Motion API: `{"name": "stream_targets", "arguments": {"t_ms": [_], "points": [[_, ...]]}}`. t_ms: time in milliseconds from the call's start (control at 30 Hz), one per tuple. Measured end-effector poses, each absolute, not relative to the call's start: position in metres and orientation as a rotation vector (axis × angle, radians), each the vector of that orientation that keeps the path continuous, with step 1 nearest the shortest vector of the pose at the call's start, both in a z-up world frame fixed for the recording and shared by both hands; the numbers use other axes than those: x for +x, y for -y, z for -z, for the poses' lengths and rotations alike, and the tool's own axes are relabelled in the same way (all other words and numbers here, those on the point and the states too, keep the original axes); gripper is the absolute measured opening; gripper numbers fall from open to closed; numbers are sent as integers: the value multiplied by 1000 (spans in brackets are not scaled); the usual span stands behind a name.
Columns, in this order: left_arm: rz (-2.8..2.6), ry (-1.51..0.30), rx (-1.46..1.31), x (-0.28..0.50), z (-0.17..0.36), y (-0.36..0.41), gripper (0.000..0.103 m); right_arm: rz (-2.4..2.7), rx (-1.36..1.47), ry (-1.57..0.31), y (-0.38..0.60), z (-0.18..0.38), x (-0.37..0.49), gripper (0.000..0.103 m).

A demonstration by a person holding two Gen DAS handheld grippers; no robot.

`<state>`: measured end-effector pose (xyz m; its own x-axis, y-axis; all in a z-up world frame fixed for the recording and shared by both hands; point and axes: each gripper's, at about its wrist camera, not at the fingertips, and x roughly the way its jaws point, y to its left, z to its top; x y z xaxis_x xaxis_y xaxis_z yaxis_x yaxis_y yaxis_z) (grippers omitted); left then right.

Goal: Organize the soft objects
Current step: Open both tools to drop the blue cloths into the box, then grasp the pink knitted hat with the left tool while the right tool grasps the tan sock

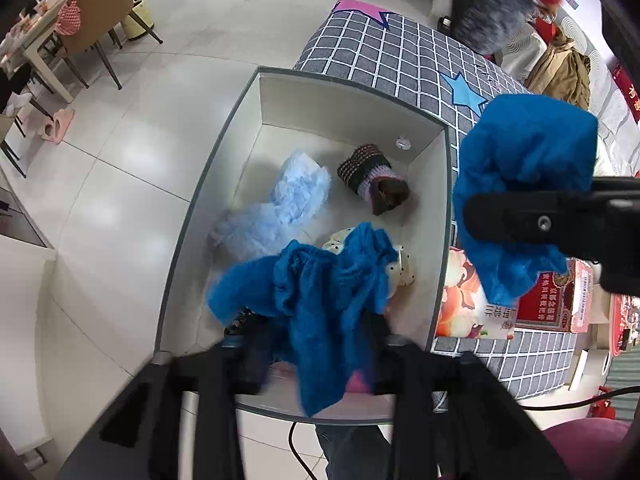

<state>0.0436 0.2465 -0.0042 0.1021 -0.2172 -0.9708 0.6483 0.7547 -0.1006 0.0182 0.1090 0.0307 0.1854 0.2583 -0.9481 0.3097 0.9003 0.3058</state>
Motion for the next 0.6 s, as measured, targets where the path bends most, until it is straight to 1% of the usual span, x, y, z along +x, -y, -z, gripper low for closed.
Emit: {"name": "stream_targets", "arguments": {"t_ms": [33,67,133,167,200,300,400,467,600], "points": [[650,-1312,403,43,4,-247,67,39,487,-1399,-109,-30,19,54],[650,-1307,397,44,4,-247,77,38,489,-1398,-109,-31,20,61],[643,-1309,365,45,5,-250,87,45,503,-1401,-106,-30,20,80],[645,-1322,339,47,6,-252,89,53,517,-1401,-103,-30,20,97],[650,-1340,318,48,8,-253,89,64,534,-1400,-99,-31,18,103],[680,-1361,264,48,7,-254,90,93,619,-1429,-80,-32,6,103],[757,-1307,271,42,-7,-241,90,134,724,-1442,-46,-38,-24,102],[819,-1275,286,39,-18,-221,91,161,789,-1440,-18,-45,-49,102],[927,-1279,349,30,-30,-165,91,316,852,-1422,58,-53,-107,102]]}}
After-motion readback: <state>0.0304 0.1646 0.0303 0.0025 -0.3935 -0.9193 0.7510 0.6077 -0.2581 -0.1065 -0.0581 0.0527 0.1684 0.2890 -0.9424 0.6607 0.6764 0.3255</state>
